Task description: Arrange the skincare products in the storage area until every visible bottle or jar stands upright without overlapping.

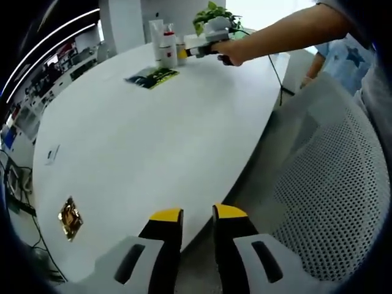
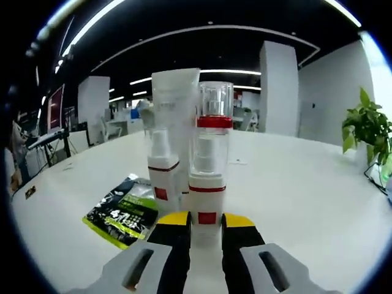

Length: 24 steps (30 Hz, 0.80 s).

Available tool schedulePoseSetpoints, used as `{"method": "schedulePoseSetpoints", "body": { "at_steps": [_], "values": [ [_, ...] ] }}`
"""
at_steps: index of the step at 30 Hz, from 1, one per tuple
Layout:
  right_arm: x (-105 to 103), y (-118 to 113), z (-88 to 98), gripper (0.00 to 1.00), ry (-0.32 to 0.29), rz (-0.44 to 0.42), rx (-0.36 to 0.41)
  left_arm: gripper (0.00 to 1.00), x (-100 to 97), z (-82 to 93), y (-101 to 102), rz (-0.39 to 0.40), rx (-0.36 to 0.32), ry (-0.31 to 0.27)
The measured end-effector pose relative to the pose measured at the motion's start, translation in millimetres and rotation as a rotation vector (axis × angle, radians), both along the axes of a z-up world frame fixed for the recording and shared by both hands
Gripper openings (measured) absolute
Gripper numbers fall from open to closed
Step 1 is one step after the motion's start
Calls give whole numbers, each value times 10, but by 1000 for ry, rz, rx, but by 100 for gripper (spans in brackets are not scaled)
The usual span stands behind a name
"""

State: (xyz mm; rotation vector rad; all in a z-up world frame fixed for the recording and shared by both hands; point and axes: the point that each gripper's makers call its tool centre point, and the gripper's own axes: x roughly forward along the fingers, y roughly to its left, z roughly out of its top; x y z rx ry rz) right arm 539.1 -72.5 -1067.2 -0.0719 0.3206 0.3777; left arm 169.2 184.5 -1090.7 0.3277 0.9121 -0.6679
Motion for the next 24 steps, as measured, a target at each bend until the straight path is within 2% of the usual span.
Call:
{"method": "schedulePoseSetpoints", "body": {
  "at_steps": [2, 17, 24],
  "values": [
    [23, -23, -70, 12, 33, -19, 4, 16, -8, -3, -2, 0, 0, 5],
    [98, -6, -80, 13, 39, -29, -19, 15, -3, -9, 13, 2, 3, 3],
    [139, 13, -106, 13, 69, -27, -5, 15, 2, -15, 30, 8, 9, 2]
  ]
}}
